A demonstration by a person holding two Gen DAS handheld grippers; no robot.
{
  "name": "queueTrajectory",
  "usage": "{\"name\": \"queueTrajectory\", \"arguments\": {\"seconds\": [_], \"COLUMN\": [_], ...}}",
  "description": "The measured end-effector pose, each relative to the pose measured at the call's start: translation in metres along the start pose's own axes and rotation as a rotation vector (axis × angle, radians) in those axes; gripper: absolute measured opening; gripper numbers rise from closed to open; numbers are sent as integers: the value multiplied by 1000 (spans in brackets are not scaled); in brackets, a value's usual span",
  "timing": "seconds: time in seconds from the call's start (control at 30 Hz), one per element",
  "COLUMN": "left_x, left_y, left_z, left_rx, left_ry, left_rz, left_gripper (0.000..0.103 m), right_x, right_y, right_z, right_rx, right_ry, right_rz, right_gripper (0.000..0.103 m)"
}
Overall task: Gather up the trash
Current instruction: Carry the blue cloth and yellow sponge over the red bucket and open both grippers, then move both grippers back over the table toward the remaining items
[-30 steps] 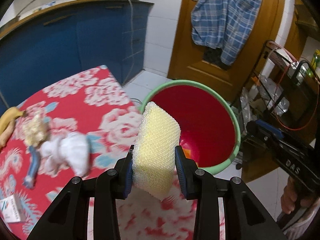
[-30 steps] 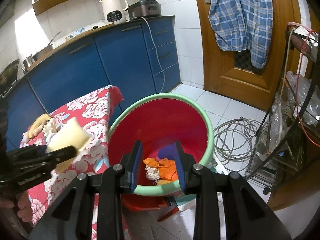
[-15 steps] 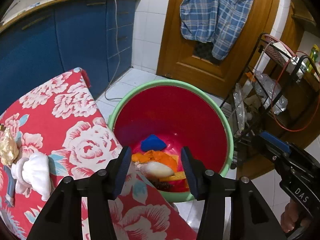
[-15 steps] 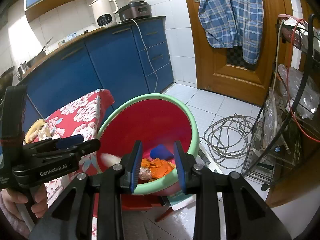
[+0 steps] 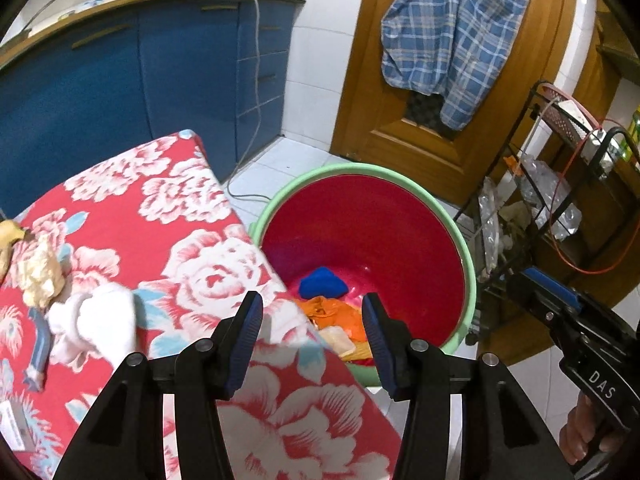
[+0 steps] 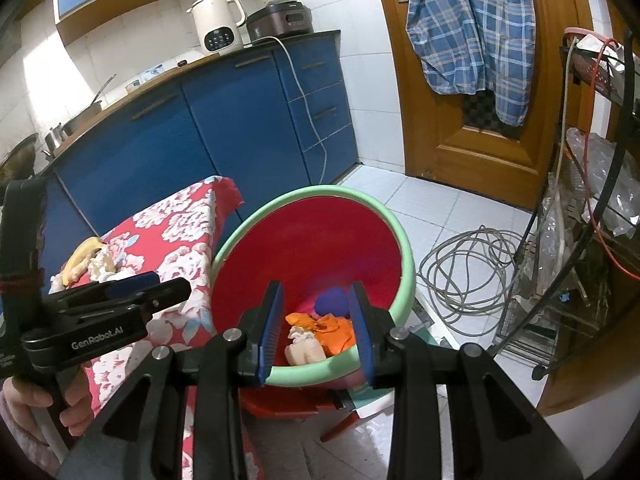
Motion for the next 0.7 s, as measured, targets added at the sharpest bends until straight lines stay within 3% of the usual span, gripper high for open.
{"name": "queueTrajectory", "arguments": {"seconds": [0.7], "left_x": [-30], "left_y": [-68], "left_z": [95], "left_rx": [181], "left_ry": [-149], "left_rz": [-66], "left_gripper": [53], "right_x": [-7], "right_y": [6], "right_z": [89], "right_rx": [142], "right_ry": [-116], "right_rz": [50], "right_gripper": [39]}}
Point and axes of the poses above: each gripper's, at about its wrist camera, not at the fingertips, and y roughly the way its jaws point, z to its left, x to its top, the point moved 2 cm from there along y, roughly the way its jaws point, and after that the axes turned 3 degrees about -x, right-handed, at the moved point
